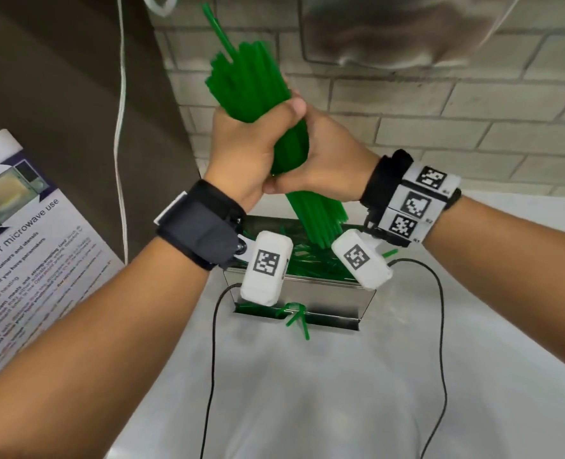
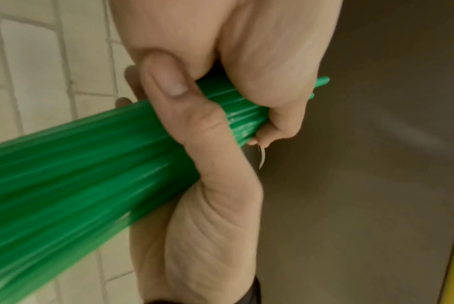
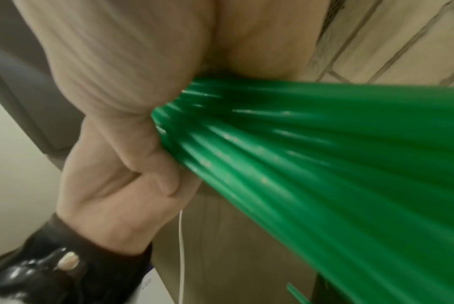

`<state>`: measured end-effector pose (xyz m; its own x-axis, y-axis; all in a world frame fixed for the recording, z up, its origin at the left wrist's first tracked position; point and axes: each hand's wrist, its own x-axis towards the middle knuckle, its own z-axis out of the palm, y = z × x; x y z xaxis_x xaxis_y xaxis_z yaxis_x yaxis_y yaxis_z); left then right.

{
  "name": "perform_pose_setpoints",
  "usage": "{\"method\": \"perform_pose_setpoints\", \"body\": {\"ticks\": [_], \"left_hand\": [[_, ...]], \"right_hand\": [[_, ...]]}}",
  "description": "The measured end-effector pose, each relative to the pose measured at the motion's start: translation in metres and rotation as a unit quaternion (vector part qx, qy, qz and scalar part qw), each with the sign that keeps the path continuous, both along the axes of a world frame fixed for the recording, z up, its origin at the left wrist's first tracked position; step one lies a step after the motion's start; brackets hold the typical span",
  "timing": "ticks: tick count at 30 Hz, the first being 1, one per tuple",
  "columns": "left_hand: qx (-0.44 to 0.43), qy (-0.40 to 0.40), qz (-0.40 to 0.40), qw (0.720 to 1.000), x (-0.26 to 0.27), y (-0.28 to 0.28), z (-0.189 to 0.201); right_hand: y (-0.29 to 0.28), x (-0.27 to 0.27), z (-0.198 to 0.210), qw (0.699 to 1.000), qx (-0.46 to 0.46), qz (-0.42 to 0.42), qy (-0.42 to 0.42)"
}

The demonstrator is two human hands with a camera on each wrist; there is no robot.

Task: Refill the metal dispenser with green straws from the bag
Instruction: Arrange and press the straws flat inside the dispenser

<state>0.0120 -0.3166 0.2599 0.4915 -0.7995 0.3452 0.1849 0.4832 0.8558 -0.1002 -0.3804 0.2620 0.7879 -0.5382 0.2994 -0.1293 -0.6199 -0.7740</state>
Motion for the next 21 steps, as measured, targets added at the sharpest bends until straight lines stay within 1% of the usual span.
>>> {"method": "perform_pose_setpoints", "body": {"ticks": [1, 3, 4, 5, 6, 7, 8, 9, 10, 11, 12, 13, 14, 15, 18, 19, 21], "left_hand": [[0.003, 0.004, -0.013, 1.0, -0.003, 0.0, -0.002], [0.007, 0.009, -0.038, 0.999, -0.007, 0.001, -0.008], [0.008, 0.004, -0.051, 0.999, -0.008, 0.001, -0.012], [0.013, -0.018, -0.07, 0.997, -0.009, 0.001, -0.015], [0.021, -0.062, -0.094, 0.993, -0.007, 0.001, -0.02], [0.044, -0.124, -0.111, 0.985, -0.004, 0.001, -0.025], [0.082, -0.195, -0.119, 0.97, 0.001, 0.002, -0.031], [0.135, -0.267, -0.121, 0.946, 0.008, 0.004, -0.039], [0.194, -0.334, -0.131, 0.913, 0.014, 0.006, -0.048], [0.255, -0.399, -0.162, 0.865, 0.019, 0.009, -0.059], [0.308, -0.474, -0.201, 0.8, 0.02, 0.011, -0.07], [0.343, -0.549, -0.226, 0.728, 0.018, 0.013, -0.081], [0.361, -0.609, -0.231, 0.668, 0.013, 0.012, -0.091], [0.366, -0.65, -0.222, 0.628, 0.007, 0.009, -0.099], [0.371, -0.703, -0.2, 0.573, -0.009, -0.009, -0.109], [0.374, -0.719, -0.203, 0.549, -0.013, -0.015, -0.11], [0.386, -0.75, -0.216, 0.492, -0.02, -0.024, -0.111]], "right_hand": [[-0.001, -0.001, -0.003, 1.0, -0.001, -0.008, -0.001], [-0.002, -0.007, -0.006, 0.999, 0.0, -0.01, 0.032], [-0.001, -0.011, -0.008, 0.999, -0.007, -0.014, 0.046], [-0.003, -0.016, -0.01, 0.998, -0.016, -0.025, 0.053], [-0.006, -0.021, -0.012, 0.998, -0.023, -0.035, 0.052], [-0.01, -0.028, -0.014, 0.998, -0.024, -0.042, 0.045], [-0.015, -0.034, -0.015, 0.998, -0.025, -0.054, 0.032], [-0.021, -0.041, -0.016, 0.997, -0.027, -0.077, 0.018], [-0.028, -0.047, -0.015, 0.994, -0.03, -0.106, 0.003], [-0.033, -0.054, -0.014, 0.991, -0.028, -0.129, -0.016], [-0.035, -0.06, -0.011, 0.989, -0.024, -0.14, -0.035], [-0.035, -0.064, -0.007, 0.989, -0.016, -0.137, -0.057], [-0.034, -0.067, -0.003, 0.989, -0.008, -0.125, -0.08], [-0.034, -0.068, 0.0, 0.988, -0.001, -0.112, -0.104], [-0.033, -0.062, 0.006, 0.985, 0.005, -0.085, -0.153], [-0.034, -0.058, 0.006, 0.985, 0.006, -0.085, -0.153], [-0.034, -0.052, 0.003, 0.986, 0.013, -0.094, -0.136]]}}
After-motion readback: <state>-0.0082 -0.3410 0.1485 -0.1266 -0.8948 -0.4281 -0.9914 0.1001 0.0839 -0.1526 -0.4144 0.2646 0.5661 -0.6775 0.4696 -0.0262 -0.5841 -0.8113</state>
